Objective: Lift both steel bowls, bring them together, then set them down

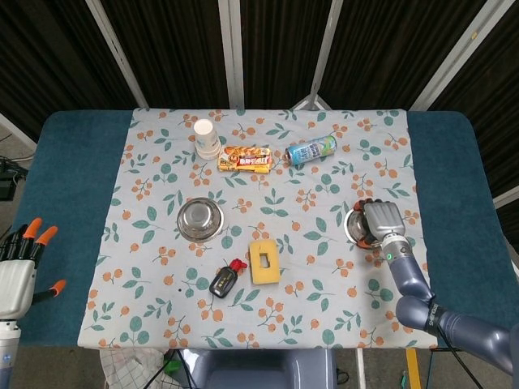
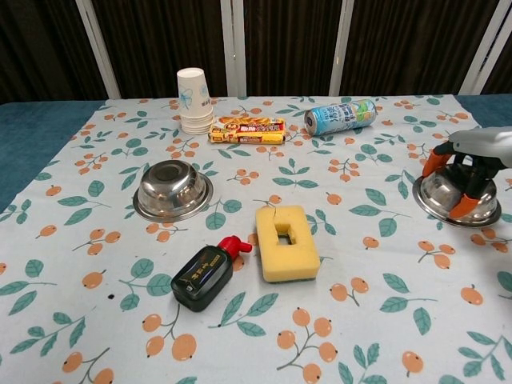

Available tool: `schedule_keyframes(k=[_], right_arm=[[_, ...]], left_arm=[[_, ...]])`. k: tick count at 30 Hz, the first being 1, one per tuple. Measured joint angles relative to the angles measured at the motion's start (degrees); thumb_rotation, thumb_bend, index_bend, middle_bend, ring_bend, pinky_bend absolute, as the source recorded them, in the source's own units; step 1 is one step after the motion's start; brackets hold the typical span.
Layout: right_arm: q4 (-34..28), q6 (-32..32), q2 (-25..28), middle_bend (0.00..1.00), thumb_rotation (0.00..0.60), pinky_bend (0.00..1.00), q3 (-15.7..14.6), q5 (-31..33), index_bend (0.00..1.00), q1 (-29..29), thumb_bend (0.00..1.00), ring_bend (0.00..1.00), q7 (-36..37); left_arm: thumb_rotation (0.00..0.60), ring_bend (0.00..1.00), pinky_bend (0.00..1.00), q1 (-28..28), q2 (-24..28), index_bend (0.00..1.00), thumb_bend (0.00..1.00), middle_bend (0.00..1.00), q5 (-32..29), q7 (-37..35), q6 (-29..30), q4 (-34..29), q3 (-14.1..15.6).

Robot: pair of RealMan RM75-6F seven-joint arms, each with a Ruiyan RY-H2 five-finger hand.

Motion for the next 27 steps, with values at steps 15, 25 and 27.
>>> schedule_keyframes(k=[15,25,27], right_arm=[[-2.7,2.9,2.2,0.38,0.600,0.47,1.0,-6.1,0.48,-1.7,0.13,0.48,5.5],[-10.5,6.3,9.5,0.38,0.600,0.47,1.6,-6.7,0.48,-2.6,0.13,0.48,4.0],[-11.7,6.9,11.1,0.38,0.600,0.47,1.6,-6.3,0.48,-2.9,0.13,0.48,3.3]], left_arm=[[0.600,0.00,0.09,-3.8,2.8,0.18,0.13,0.00,-1.0,2.4,-7.7,-4.9,-0.1],[0.600,0.00,0.09,-16.9,7.6,0.13,0.06,0.00,-19.4,12.2,-23.4,-14.1,-7.4],[0.600,0.00,0.08,-20.2,7.5,0.13,0.05,0.00,-24.5,14.4,-25.9,-14.4,-8.9]])
